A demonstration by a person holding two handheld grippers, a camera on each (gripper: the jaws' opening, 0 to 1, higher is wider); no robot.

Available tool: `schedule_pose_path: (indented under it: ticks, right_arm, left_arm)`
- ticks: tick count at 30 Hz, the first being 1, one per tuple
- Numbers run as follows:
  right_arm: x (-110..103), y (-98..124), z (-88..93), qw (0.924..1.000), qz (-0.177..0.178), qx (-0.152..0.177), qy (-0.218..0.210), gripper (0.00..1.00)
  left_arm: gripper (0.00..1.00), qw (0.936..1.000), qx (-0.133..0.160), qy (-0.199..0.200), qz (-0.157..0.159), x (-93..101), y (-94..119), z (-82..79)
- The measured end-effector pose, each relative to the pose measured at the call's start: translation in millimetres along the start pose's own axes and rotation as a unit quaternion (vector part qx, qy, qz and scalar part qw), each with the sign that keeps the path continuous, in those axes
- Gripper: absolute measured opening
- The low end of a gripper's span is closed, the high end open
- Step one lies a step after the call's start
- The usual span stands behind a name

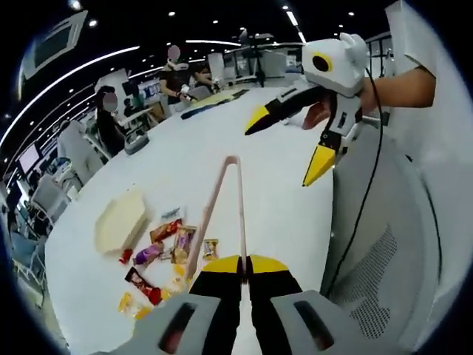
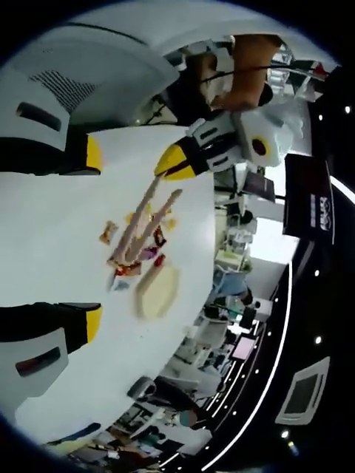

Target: Place the target food into the container with the food tongs after gripping and lifting it, then release it inside without dropping or visibly crushing the food.

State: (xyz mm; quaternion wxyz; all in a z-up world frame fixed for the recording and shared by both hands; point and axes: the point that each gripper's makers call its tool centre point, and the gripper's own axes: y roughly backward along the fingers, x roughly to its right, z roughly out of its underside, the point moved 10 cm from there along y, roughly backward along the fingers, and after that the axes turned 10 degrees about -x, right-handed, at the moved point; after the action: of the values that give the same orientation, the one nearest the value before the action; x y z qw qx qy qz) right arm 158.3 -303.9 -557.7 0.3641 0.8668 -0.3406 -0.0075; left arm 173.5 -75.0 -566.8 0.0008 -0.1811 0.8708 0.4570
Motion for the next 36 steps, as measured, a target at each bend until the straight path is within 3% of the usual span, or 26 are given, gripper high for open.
schedule_pose_path:
  ticks: [1,9,15,17,22,26,29,33,36]
  right_arm:
    - [-4,-2,-5.3,0.9999,0.005,-0.009,0.008,0.7]
    - [-21,-11,-28.0,0.9965,0.015,-0.055,0.06,0.64]
    - [-37,-20,-35.2,0.9845,0.011,-0.106,0.14,0.59]
    - [-42,-24,-37.2,0.983,0.009,-0.113,0.144,0.58]
    - [-47,-31,-45.9,0.9782,0.007,-0.125,0.166,0.53]
    - [-47,-42,-49.6,0.9626,-0.002,-0.17,0.211,0.37]
    - [-48,-46,-52.1,0.9566,-0.002,-0.179,0.23,0.25]
    - [-54,-58,-57.0,0.9416,-0.023,-0.207,0.265,0.17]
    - [-53,-58,-58.6,0.943,-0.024,-0.207,0.259,0.16]
  left_arm:
    - [0.0,0.9995,-0.007,-0.031,0.006,-0.6,-1,1.9]
    - [0.0,0.9891,-0.013,-0.131,0.064,-2.7,2,13.5]
    - [0.0,0.9825,-0.006,-0.165,0.086,-14.0,3,16.7]
    - [0.0,0.9804,-0.01,-0.176,0.088,-16.3,2,15.1]
    - [0.0,0.9776,-0.01,-0.192,0.086,-23.5,11,11.2]
    - [0.0,0.976,-0.014,-0.199,0.087,-28.4,14,12.5]
    - [0.0,0.9752,-0.008,-0.201,0.092,-27.9,14,13.9]
    - [0.0,0.9758,-0.011,-0.2,0.089,-30.2,14,18.2]
    - [0.0,0.9763,-0.008,-0.196,0.092,-31.8,14,20.0]
